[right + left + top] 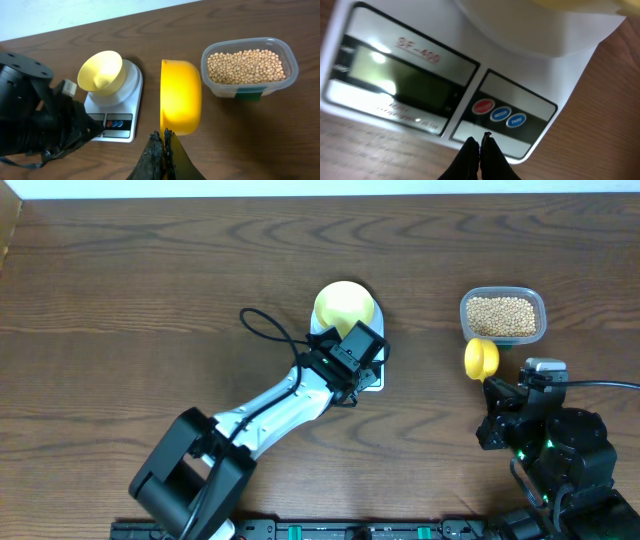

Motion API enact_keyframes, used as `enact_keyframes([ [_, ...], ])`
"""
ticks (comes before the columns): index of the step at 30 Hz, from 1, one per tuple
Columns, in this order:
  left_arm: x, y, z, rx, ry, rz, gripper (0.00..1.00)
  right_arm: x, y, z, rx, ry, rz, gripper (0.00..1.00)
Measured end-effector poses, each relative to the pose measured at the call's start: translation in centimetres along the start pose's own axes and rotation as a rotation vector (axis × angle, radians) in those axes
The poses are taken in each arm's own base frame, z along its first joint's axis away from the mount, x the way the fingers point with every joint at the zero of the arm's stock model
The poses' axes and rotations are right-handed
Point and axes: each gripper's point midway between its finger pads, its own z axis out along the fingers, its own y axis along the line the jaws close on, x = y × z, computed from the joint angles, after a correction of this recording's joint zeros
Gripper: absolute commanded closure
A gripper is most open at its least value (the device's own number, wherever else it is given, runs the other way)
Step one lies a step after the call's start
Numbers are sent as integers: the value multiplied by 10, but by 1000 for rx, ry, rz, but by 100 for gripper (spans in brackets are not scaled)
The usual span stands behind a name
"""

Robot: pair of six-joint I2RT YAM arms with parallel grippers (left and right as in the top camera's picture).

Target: Scoop item into bowl and weigh 50g on scale

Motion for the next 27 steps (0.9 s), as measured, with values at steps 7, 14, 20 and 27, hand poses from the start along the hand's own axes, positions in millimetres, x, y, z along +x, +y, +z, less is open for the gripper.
enact_keyframes([
  [7, -4, -10, 8, 38, -18, -1, 93, 1, -2, 2, 12, 7, -1, 99],
  [14, -12, -10, 8, 31, -67, -3, 93, 2, -2, 8, 19, 24, -1, 99],
  [20, -16, -11, 8, 36, -85, -5, 93, 2, -2, 8, 19, 24, -1, 99],
  [27, -19, -11, 7, 33, -106, -6, 93, 2, -2, 8, 19, 23, -1, 99],
])
